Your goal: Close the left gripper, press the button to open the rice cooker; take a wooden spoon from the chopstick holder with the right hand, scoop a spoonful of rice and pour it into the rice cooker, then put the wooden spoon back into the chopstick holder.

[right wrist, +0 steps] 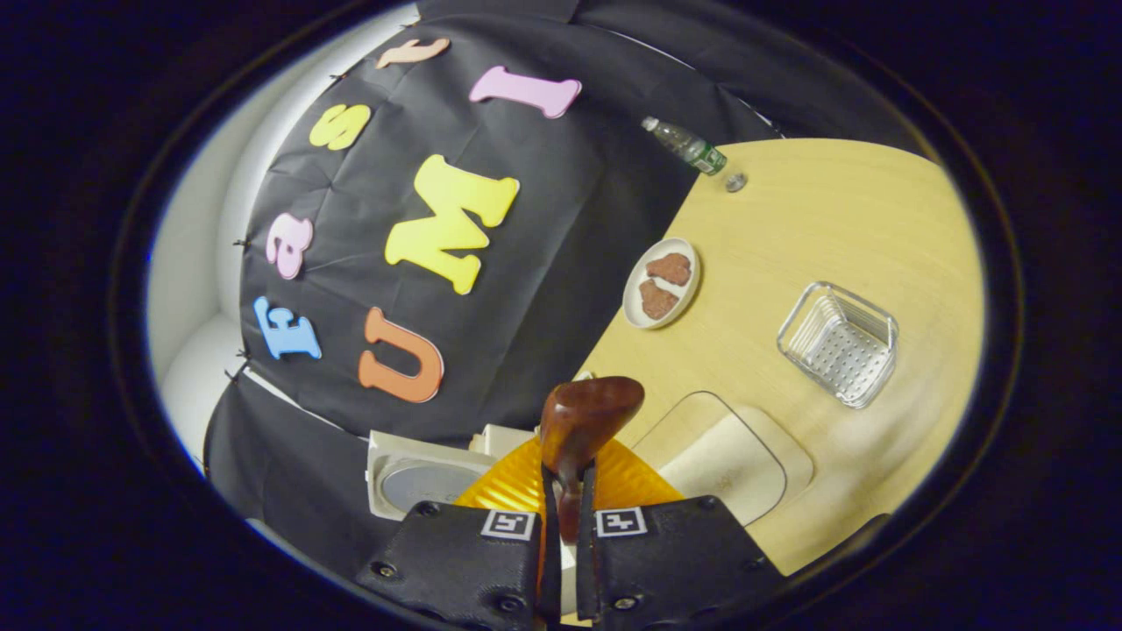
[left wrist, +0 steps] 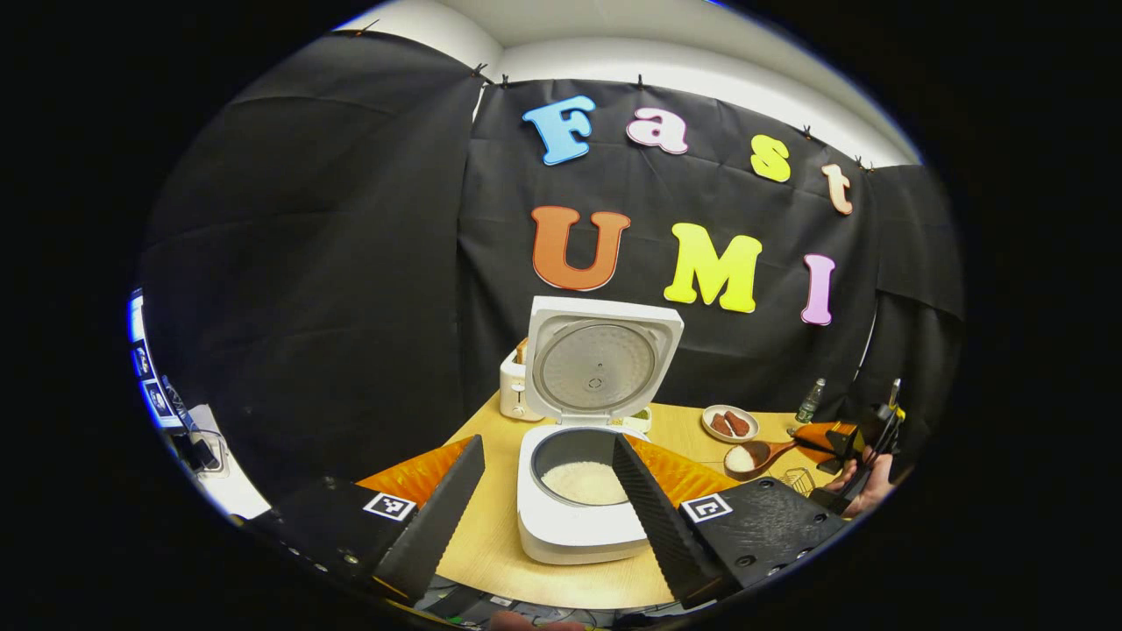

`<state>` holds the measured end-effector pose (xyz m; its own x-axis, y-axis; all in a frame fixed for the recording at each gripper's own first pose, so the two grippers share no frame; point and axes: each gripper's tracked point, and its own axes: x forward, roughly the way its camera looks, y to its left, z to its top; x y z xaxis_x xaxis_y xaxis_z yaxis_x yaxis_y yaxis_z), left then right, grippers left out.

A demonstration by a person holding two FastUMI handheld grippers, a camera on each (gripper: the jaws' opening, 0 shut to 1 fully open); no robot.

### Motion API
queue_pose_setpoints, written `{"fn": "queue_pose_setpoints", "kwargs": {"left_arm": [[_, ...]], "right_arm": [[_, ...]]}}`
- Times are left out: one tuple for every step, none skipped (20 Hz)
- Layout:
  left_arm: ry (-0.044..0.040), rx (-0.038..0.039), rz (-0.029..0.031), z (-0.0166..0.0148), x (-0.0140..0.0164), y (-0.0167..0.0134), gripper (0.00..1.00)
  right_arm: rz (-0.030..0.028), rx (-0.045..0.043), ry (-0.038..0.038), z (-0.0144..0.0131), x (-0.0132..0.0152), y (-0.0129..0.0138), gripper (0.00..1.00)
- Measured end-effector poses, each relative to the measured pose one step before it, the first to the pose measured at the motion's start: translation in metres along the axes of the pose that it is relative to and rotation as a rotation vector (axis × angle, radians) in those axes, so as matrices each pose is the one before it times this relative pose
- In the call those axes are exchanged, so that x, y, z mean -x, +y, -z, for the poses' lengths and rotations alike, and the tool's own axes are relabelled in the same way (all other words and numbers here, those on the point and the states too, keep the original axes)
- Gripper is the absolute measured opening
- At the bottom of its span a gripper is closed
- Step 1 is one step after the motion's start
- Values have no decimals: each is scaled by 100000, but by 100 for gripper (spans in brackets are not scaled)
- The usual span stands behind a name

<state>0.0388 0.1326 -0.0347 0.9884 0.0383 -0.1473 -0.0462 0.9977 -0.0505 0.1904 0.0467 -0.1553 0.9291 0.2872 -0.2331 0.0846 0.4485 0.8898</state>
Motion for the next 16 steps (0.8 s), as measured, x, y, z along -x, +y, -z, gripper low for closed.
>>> {"fn": "queue_pose_setpoints", "kwargs": {"left_arm": [[-793, -215, -59, 74, 434, 174, 95], [-584, -53, 0, 33, 286, 287, 95], [-423, 662, 272, 157, 390, 345, 95], [-57, 1135, -35, 112, 503, 348, 94], [-106, 1284, -792, 73, 360, 666, 95], [-299, 1244, -781, 163, 551, 658, 94], [-449, 1081, -1137, 48, 391, 831, 94], [-290, 818, -1382, 68, 391, 807, 94], [-354, 333, -1746, 131, 446, 907, 95], [-599, 484, -1873, 42, 555, 1125, 95], [-882, 475, -1388, -154, 398, 853, 95], [-910, 137, -1305, -268, 74, 748, 95], [-800, -333, -1019, -63, 252, 560, 95], [-372, -412, -775, 20, 355, 529, 95], [-374, -335, -563, 125, 305, 394, 95], [-144, -192, -317, 143, 294, 406, 95]], "right_arm": [[-2056, 1137, 410, 156, -95, 1577, 12], [-1900, 1510, 590, 200, -155, 1484, 12], [-1828, 1562, 702, 338, -301, 1496, 12], [-1672, 1747, 752, 373, -444, 1327, 12], [-1720, 1778, 806, 579, -452, 1399, 12], [-1469, 1818, 874, 543, -616, 1217, 12], [-1013, 2100, 1216, 763, -593, 1278, 12], [-586, 3347, 1267, 790, -727, 971, 12], [-192, 4012, 1227, 702, -604, 978, 12], [57, 4752, 1174, 730, -653, 791, 12], [213, 4376, 1188, 750, -703, 778, 12], [-45, 3545, 1249, 688, -803, 705, 12], [441, 2922, 1516, 804, -883, 537, 12], [708, 2168, 1136, 453, -799, 325, 12], [1080, 2708, 1606, 622, -616, 450, 12], [1546, 2530, 1467, 589, -671, 180, 12]]}}
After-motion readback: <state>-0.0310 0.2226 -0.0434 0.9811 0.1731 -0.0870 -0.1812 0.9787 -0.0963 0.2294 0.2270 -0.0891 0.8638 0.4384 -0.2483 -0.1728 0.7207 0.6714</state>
